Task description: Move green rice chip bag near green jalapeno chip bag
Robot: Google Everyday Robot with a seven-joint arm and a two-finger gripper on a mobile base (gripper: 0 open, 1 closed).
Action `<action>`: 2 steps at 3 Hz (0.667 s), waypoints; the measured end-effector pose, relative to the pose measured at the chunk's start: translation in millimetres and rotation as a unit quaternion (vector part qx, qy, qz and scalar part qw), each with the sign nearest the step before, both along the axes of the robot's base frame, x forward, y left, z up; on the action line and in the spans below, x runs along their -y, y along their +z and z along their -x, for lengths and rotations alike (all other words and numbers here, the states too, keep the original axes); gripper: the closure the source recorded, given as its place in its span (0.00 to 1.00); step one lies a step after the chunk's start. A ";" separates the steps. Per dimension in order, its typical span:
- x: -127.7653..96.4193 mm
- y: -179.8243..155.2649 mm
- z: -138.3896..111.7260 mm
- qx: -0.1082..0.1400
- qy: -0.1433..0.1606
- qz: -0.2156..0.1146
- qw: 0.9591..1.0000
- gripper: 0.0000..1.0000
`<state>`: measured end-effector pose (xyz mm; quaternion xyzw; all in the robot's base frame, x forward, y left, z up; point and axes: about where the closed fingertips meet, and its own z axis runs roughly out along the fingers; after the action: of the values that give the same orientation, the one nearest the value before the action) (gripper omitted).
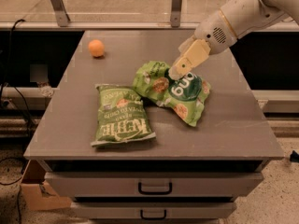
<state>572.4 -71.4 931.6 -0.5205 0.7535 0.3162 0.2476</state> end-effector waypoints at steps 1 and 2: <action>-0.1 0.0 0.0 0.000 0.000 0.000 1.000 0.00; 12.3 9.4 -2.6 0.015 -0.014 0.015 1.000 0.00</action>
Offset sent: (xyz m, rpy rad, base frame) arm 0.0043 -0.0358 0.0251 -0.0745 -0.0720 -0.0732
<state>575.0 -83.8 940.9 -0.5180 0.7616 0.2937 0.2556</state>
